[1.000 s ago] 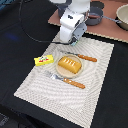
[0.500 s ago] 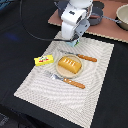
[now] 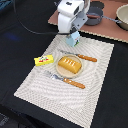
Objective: Interact with the objects in diverse but meaningful ways.
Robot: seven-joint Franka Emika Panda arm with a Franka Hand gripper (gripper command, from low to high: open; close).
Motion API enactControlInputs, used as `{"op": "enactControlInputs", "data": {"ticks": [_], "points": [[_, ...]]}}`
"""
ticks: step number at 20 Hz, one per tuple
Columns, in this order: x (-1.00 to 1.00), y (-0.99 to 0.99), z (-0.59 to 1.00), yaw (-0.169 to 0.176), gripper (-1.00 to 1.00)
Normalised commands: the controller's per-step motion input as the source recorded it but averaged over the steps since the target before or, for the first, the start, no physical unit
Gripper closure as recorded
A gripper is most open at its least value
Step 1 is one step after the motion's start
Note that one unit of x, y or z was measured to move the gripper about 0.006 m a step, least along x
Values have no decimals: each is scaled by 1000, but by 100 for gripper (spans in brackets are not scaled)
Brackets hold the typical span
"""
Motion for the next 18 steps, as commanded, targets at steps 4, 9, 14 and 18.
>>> {"op": "enactControlInputs", "data": {"ticks": [4, 9, 14, 18], "points": [[-761, -519, 18, 0, -100], [-457, -749, -6, 1, -100], [-229, -766, -32, 33, -100], [-141, -739, -109, 61, -100]]}}
